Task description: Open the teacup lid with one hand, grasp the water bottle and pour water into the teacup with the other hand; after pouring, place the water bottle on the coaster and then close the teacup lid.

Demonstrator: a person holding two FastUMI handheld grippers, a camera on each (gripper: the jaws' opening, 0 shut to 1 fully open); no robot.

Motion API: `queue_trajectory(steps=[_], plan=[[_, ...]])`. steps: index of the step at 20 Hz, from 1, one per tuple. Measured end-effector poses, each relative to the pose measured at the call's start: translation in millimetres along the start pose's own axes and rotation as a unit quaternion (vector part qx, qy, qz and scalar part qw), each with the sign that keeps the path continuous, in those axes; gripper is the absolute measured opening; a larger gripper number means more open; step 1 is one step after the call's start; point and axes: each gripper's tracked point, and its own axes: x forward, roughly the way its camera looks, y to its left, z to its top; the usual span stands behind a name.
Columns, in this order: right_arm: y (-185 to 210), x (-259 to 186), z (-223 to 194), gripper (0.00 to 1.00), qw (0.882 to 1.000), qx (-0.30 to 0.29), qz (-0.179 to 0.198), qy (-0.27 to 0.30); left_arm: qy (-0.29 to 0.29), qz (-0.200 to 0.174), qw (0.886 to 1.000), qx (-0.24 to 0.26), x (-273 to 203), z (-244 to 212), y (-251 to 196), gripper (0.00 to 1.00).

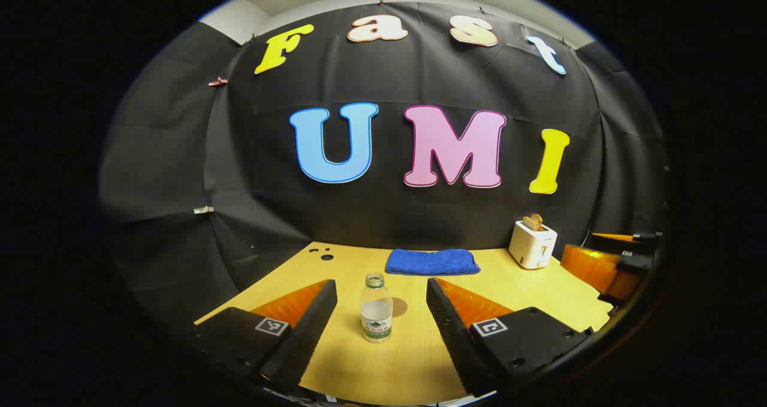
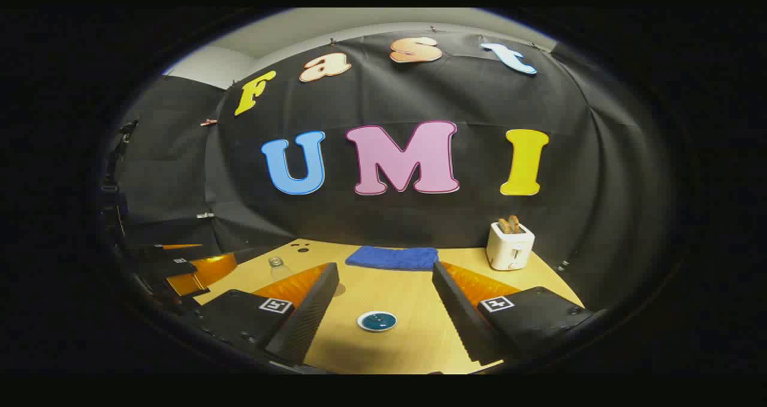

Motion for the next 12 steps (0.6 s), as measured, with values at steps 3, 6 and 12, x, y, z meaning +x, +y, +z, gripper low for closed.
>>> queue_trajectory(steps=[3,6,12], plan=[[-5,1,-3,0.98,1.0,-0.01,-0.009,0.002,0.003,-0.016,1.0,0.001,2,-2,-7,0.96],[-2,5,-2,0.98,1.0,-0.014,-0.023,0.002,0.008,-0.035,0.999,0.008,6,-6,-4,0.96],[25,13,-24,0.98,0.999,-0.024,-0.019,0.023,0.027,-0.049,0.998,0.004,12,-20,18,0.96]])
